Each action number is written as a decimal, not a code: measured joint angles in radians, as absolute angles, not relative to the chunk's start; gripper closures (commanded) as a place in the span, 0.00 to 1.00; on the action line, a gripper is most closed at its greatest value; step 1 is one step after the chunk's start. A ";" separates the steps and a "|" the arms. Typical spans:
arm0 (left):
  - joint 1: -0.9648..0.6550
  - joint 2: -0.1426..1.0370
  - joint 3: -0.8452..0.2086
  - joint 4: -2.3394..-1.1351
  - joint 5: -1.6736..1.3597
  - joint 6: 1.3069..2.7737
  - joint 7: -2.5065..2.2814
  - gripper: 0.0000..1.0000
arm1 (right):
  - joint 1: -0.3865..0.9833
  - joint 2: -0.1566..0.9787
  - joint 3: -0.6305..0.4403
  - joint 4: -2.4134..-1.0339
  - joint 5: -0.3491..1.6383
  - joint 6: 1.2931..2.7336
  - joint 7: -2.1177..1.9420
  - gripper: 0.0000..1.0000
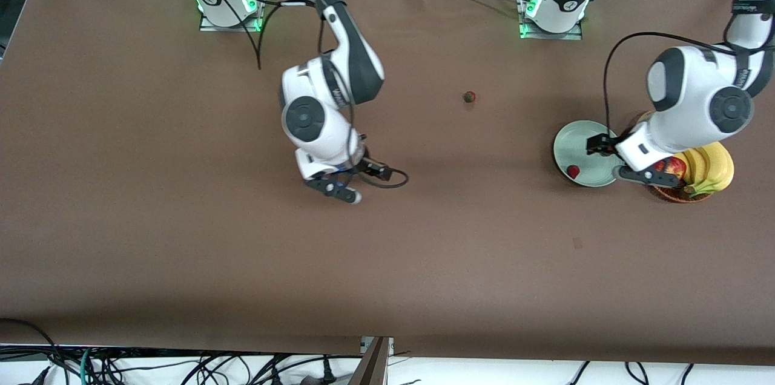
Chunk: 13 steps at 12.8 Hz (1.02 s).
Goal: Collect all strawberries into plate
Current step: 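Drop the strawberry on the plate while the right gripper sets one mid-table, then reach the left gripper to the strawberry while the right arm returns to rest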
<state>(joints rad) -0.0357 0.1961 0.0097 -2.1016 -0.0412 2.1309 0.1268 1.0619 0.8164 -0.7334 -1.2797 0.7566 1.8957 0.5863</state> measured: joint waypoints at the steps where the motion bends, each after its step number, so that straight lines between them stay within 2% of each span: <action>1: -0.038 0.179 -0.042 -2.125 -0.042 2.131 0.056 0.00 | 1.061 0.799 -0.777 -1.281 0.752 1.848 0.541 0.00; 5: -0.047 0.130 -0.296 -2.193 -0.042 2.151 -0.273 0.00 | 1.062 0.760 -0.937 -1.282 0.728 1.675 0.461 0.00; 9: -0.053 0.125 -0.491 -2.348 -0.042 2.338 -0.508 0.00 | 1.051 0.733 -0.993 -1.283 0.678 1.603 0.343 0.00; 11: -0.053 0.125 -0.532 -2.428 -0.042 2.421 -0.553 0.00 | 0.976 0.678 -0.936 -1.284 0.571 1.576 0.284 0.00; 13: -0.052 0.125 -0.549 -2.497 -0.042 2.499 -0.582 0.00 | 0.837 0.571 -0.762 -1.291 0.405 1.567 0.268 0.00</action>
<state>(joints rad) -0.0522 0.1255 -0.5495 -2.4971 -0.0417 2.4988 -0.5823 0.8373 0.5715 -0.7620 -1.2908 0.4052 1.5670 0.2684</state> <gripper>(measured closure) 0.000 0.000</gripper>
